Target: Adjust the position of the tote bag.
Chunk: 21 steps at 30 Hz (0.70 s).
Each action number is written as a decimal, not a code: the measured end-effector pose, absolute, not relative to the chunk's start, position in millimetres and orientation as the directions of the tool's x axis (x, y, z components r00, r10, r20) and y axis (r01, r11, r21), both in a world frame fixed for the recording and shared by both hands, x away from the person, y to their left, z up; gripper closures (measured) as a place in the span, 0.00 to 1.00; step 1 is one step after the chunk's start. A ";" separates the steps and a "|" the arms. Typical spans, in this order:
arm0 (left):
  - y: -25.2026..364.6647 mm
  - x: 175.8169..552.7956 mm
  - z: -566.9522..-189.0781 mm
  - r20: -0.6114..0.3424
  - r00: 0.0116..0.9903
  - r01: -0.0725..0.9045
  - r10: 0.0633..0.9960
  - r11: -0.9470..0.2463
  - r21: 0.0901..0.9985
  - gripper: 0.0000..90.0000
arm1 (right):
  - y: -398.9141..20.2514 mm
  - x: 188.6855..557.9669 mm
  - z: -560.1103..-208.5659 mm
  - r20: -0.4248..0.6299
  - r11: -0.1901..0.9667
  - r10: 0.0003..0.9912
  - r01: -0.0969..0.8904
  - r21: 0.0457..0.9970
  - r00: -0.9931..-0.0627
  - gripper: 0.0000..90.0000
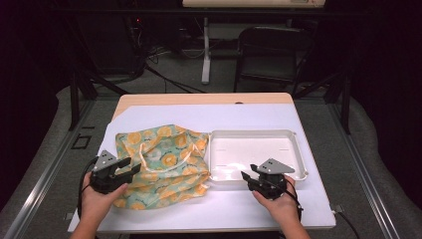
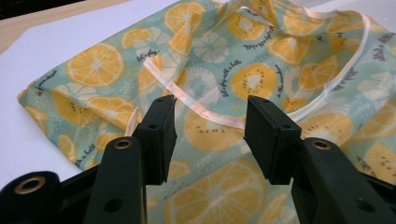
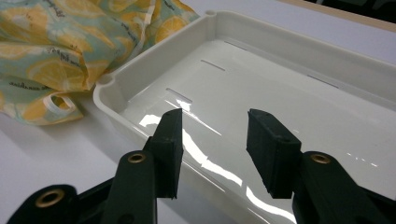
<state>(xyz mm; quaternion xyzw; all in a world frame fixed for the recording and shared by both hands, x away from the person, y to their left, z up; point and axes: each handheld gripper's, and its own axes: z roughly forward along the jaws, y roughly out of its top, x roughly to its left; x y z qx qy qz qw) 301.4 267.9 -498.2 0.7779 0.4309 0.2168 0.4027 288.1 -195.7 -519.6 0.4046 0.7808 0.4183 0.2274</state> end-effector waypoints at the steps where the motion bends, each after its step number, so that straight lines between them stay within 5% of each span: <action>1: 267.4 301.2 -498.4 -0.010 0.538 0.495 0.843 -0.306 0.813 0.61 | -195.8 287.8 -519.8 -0.012 0.324 0.818 0.444 0.835 -0.575 0.68; 21: 258.1 291.7 -494.3 0.024 0.618 0.458 0.786 -0.385 0.802 0.63 | -192.6 289.2 -518.8 0.023 0.308 0.803 0.447 0.840 -0.596 0.73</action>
